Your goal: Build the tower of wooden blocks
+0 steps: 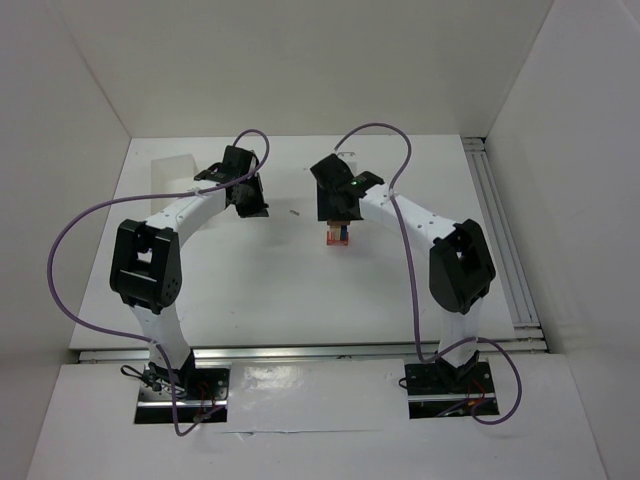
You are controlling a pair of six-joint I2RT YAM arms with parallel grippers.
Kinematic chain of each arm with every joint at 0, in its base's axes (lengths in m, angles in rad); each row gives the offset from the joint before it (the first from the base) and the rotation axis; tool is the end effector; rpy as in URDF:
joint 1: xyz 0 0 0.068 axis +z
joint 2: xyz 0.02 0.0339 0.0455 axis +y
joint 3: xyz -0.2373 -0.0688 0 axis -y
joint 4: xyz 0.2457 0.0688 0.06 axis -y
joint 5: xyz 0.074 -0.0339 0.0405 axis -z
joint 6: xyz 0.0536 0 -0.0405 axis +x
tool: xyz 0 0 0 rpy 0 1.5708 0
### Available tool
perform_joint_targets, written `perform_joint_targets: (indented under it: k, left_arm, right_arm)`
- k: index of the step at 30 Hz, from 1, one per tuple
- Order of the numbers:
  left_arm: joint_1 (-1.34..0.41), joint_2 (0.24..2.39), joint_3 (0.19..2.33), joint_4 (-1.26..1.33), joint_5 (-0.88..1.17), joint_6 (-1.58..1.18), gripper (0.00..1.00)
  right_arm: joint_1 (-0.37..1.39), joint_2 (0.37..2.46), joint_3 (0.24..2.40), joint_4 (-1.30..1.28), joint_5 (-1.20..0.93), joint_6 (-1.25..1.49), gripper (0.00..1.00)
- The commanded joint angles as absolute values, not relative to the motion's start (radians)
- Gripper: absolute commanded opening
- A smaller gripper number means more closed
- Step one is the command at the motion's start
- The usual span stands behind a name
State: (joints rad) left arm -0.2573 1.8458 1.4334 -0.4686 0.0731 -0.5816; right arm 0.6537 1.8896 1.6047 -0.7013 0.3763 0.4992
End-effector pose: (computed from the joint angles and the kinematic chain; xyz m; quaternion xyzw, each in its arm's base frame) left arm 0.4001 -0.1093 0.2001 -0.1396 0.9301 -0.1690 0.2946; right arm 0.3417 0.2370 0.2241 -0.0189 0.9420 0.0041 0.3349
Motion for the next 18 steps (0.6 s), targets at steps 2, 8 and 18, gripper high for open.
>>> perform_joint_targets:
  k: [2, 8, 18]
  left_arm:
    - [-0.252, 1.816, 1.428, -0.453, 0.078, -0.589, 0.00]
    - [-0.252, 1.816, 1.428, -0.443, 0.078, -0.589, 0.00]
    - [-0.252, 1.816, 1.428, -0.443, 0.078, -0.589, 0.00]
  right_arm:
    - [0.669, 1.902, 1.651, -0.735, 0.379, 0.488, 0.55]
    - [0.669, 1.902, 1.651, -0.735, 0.379, 0.488, 0.56]
    - [0.669, 1.911, 1.641, -0.726, 0.379, 0.488, 0.57]
